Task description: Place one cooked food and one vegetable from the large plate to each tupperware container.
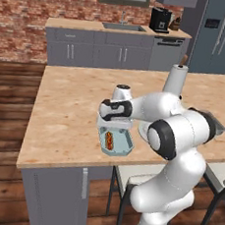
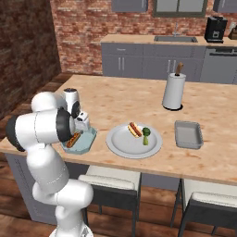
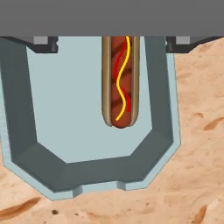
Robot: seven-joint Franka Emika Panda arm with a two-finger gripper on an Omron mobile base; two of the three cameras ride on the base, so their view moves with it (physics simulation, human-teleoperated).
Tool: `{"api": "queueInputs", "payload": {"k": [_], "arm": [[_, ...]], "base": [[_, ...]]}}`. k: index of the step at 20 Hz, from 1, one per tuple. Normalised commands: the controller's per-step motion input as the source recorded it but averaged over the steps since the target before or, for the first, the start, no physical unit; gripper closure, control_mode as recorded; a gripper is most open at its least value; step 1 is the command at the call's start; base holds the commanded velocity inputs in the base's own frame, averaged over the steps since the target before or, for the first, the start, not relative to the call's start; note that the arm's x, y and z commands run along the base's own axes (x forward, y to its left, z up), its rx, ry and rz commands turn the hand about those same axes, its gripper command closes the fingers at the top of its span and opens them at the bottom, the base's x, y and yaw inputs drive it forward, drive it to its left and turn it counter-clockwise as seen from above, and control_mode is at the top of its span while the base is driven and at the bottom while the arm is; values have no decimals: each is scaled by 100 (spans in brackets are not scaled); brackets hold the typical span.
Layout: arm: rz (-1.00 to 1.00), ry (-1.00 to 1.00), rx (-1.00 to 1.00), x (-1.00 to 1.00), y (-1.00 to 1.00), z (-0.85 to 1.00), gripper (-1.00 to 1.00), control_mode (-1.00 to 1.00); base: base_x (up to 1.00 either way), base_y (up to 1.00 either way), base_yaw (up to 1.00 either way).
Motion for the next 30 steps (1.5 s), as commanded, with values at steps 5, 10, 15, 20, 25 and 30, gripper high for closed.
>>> {"api": "queueInputs", "payload": {"k": [5, 10, 15, 20, 25, 30], "arm": [[0, 0, -1, -6, -75, 16, -100, -100], [1, 0, 0, -5, -100, 12, -100, -100], [0, 0, 0, -1, -100, 3, -100, -100], [0, 0, 0, 0, -100, 0, -100, -100], [4, 0, 0, 0, -94, 0, -100, -100], [3, 0, 0, 16, -76, -1, -100, -100]], "base": [[0, 0, 0], [0, 0, 0], [0, 0, 0], [0, 0, 0], [0, 0, 0], [0, 0, 0]]}}
